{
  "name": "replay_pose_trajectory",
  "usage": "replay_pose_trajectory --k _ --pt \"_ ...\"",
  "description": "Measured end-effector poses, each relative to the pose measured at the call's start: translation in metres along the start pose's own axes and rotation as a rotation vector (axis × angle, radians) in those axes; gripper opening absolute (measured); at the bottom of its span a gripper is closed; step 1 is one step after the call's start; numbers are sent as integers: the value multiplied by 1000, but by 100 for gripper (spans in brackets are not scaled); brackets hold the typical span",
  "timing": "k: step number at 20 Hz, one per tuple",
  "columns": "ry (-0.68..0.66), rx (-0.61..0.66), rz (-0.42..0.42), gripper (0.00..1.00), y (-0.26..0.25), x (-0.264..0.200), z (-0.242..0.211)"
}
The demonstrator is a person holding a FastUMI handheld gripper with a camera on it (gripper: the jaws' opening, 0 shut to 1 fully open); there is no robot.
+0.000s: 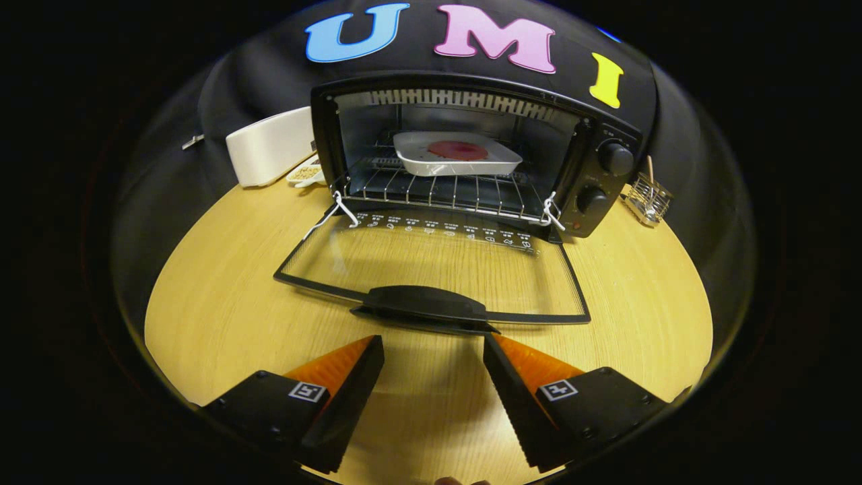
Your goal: Open the toaster oven, put the food inside, and close the toaster oven door.
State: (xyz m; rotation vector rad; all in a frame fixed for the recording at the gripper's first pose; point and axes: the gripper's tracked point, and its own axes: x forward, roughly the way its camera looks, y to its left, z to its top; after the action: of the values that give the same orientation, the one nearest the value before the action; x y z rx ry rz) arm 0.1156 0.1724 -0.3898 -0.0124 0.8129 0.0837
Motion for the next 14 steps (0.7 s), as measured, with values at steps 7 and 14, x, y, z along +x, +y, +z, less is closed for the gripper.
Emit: replay_pose_trajectory --k 7,14 --pt "24 50 -50 100 2 2 2" --pt "87 128 -50 100 1 14 7"
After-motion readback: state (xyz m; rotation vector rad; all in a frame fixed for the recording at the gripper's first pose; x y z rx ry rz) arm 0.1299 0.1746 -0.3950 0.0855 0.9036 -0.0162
